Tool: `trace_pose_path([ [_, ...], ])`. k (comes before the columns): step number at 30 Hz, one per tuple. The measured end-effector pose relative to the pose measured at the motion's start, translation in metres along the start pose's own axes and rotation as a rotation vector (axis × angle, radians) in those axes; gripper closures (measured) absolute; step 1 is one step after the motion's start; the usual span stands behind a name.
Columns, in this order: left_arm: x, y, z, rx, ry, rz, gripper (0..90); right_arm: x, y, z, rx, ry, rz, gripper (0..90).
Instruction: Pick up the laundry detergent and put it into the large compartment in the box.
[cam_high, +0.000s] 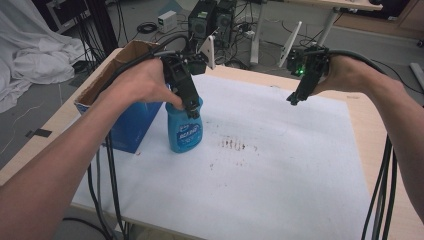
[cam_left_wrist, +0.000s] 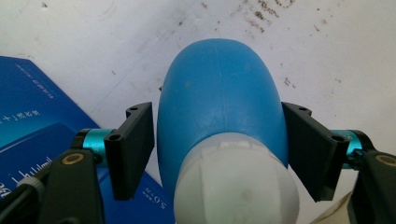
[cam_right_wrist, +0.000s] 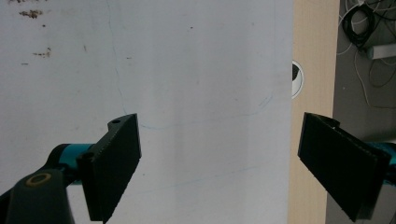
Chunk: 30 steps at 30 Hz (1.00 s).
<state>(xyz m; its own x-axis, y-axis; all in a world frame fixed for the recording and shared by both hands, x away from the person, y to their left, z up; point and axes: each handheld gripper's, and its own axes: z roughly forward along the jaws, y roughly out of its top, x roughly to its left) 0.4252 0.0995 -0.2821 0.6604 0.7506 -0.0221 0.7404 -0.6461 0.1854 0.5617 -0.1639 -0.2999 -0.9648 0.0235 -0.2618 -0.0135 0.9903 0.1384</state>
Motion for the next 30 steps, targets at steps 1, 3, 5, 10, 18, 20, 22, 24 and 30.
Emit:
trace_pose_path([
  [1, 0.0001, -0.0001, 0.0, 0.0, 0.0, -0.001, 29.6, -0.0001, 0.0, 0.0, 0.0, 0.001, 0.001, 12.4],
  [3, 0.0004, -0.0002, 0.0, -0.001, 0.0, -0.002, 29.6, -0.0005, 0.0, 0.0004, 0.002, 0.002, -0.003, 12.4],
  [5, 0.0008, 0.0003, -0.0004, 0.0, 0.0, -0.002, 29.6, -0.0004, 0.0002, 0.0006, 0.004, 0.001, -0.003, 12.4],
  [10, 0.0005, 0.0009, 0.0008, -0.002, -0.012, -0.009, 31.6, 0.0001, 0.0006, 0.0006, 0.004, -0.001, 0.0, 12.4],
  [18, 0.0024, 0.0011, 0.001, 0.001, -0.023, -0.021, 33.0, -0.0003, -0.0004, 0.0008, 0.007, -0.001, -0.004, 12.4],
  [20, 0.0029, 0.0009, 0.0006, 0.002, -0.022, -0.021, 33.0, -0.0002, -0.0004, 0.0003, 0.005, -0.002, -0.002, 12.4],
  [22, 0.003, 0.0006, 0.0004, -0.001, -0.027, -0.023, 33.0, -0.0002, -0.0005, 0.0004, 0.008, -0.002, -0.003, 12.4],
  [24, 0.0031, 0.0004, 0.0001, -0.002, -0.028, -0.026, 34.6, -0.0005, -0.0009, 0.0008, 0.012, -0.003, -0.005, 12.4],
  [30, 0.0037, 0.0005, 0.0009, 0.0, -0.039, -0.026, 37.1, -0.0001, -0.0006, 0.0002, 0.016, -0.007, -0.003, 12.4],
])
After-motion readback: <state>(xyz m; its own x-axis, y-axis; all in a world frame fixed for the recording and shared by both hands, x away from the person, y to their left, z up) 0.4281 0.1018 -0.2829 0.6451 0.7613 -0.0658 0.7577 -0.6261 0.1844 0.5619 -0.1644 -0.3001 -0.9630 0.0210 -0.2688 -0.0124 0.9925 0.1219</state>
